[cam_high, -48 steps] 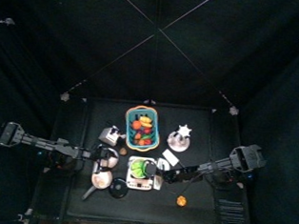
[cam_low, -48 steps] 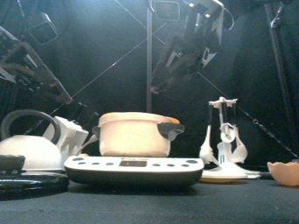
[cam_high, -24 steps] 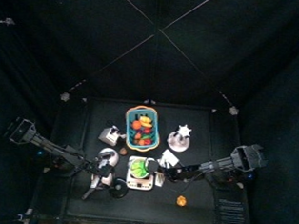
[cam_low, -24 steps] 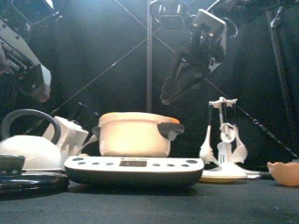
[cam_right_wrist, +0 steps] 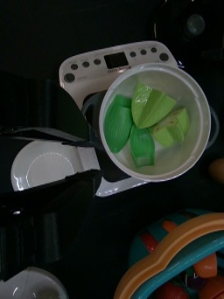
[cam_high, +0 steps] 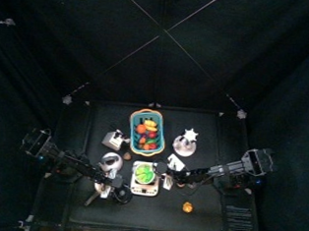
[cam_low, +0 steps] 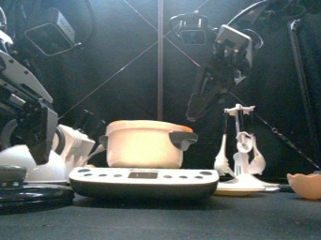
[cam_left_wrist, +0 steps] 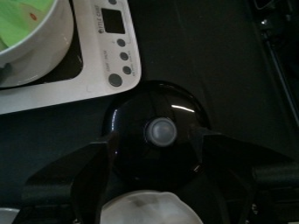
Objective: Grab pot lid
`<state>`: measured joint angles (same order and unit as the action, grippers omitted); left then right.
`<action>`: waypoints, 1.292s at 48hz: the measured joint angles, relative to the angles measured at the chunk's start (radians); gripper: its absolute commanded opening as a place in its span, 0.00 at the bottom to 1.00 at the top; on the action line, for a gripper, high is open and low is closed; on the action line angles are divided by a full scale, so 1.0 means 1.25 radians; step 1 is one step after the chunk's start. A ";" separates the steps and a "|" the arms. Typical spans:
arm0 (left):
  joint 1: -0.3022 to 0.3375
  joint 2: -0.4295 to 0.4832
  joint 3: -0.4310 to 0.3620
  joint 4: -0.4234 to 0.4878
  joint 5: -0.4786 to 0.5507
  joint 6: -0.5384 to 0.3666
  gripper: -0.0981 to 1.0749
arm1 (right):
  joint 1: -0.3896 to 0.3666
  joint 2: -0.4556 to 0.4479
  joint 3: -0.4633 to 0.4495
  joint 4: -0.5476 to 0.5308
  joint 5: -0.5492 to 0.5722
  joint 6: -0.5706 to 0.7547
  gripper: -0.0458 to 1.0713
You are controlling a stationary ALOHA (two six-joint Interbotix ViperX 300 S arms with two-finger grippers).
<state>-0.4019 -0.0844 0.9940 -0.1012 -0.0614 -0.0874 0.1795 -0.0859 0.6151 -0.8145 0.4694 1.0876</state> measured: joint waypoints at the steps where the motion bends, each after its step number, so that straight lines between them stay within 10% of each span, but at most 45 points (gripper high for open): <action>1: -0.002 0.004 -0.002 -0.001 -0.001 0.000 0.91 | 0.000 0.001 0.000 0.000 0.000 -0.001 0.66; 34: -0.010 0.043 -0.023 -0.026 0.011 0.004 0.70 | -0.001 0.001 0.006 0.006 -0.001 -0.001 0.66; 62: -0.017 -0.070 -0.028 -0.021 0.107 0.006 0.69 | -0.005 0.001 0.005 0.007 -0.001 -0.001 0.66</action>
<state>-0.4234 -0.1718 0.9587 -0.1273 0.0721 -0.0798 0.1733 -0.0844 0.6213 -0.8053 0.4679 1.0861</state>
